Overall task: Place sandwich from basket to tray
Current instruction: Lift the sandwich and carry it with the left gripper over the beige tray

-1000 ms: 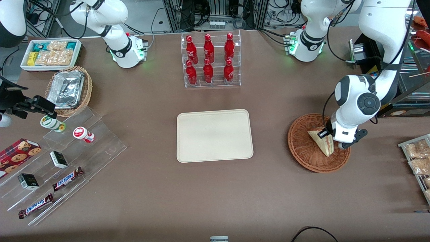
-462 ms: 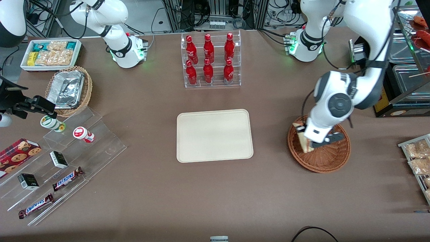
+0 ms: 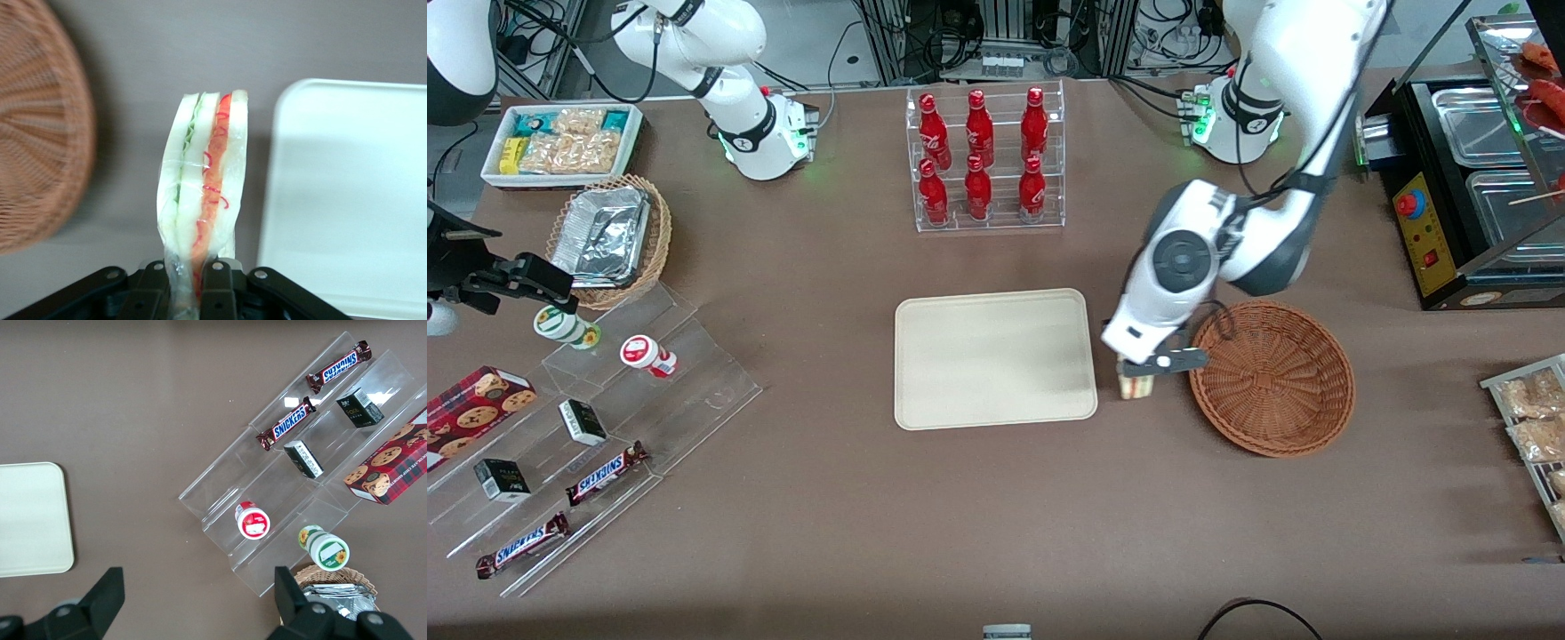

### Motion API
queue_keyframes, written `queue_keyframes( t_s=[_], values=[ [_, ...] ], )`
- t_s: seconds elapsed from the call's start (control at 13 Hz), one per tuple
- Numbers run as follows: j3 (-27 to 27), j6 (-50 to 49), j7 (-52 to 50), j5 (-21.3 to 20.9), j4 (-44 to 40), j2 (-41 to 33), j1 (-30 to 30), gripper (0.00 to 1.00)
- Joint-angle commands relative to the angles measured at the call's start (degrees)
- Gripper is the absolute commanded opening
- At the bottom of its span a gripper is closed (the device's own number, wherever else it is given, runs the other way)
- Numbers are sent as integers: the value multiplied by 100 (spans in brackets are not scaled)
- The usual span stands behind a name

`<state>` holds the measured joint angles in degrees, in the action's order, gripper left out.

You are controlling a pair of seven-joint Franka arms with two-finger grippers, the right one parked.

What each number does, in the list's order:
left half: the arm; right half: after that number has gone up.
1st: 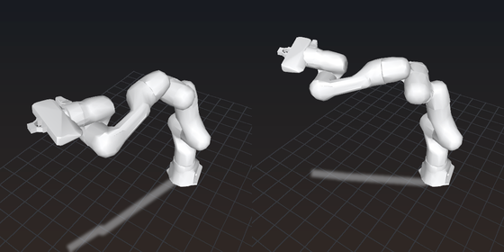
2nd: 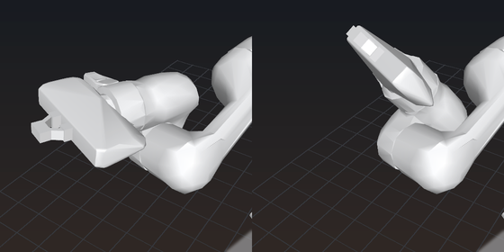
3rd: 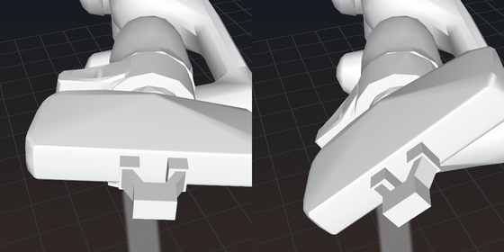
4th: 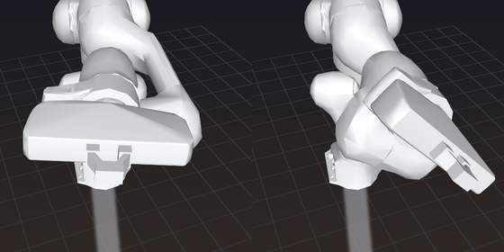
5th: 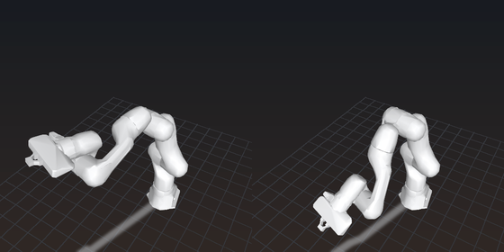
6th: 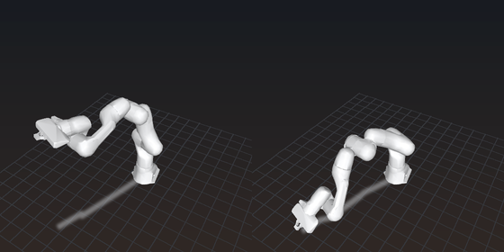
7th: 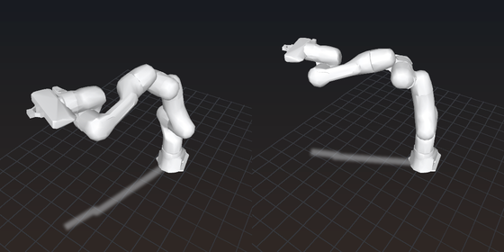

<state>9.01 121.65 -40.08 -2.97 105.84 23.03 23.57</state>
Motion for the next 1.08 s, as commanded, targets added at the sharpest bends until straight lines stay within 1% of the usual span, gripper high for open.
queue_keyframes(
  t_s=[0.0, 0.38, 0.54, 0.77, 1.0],
  values=[
    [-84, -195, -455, 33, -826, 631, 472, 0],
    [-92, -195, -1501, 15, -1934, 1545, 1263, 0],
    [-92, -186, -1722, 15, -2364, 1879, 1439, 0],
    [-92, -160, -1950, 15, -2769, 2214, 1650, 0],
    [-92, -160, -2074, -2, -2894, 2329, 1721, 0]
  ],
)
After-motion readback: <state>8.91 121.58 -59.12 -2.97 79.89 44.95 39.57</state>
